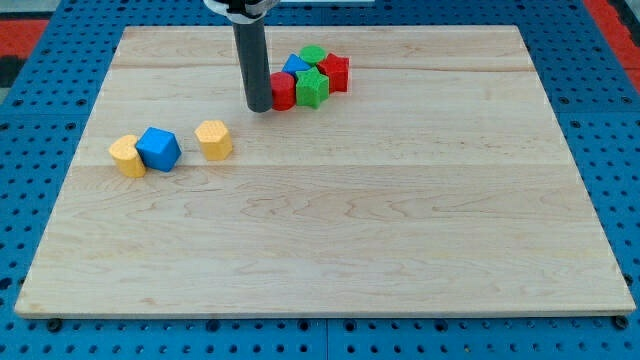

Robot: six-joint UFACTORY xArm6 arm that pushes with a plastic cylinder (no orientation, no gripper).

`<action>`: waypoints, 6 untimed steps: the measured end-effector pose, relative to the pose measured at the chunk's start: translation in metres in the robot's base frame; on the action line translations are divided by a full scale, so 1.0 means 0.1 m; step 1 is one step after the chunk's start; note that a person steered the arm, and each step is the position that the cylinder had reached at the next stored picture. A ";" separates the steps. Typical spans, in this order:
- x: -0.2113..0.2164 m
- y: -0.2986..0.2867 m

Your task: Slide the blue cube and yellow heart left a bit

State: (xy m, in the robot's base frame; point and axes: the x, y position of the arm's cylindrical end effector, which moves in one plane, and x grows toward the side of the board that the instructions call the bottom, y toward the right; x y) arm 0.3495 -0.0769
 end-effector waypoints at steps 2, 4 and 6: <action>0.00 -0.32; 0.57 -0.92; 0.79 -0.70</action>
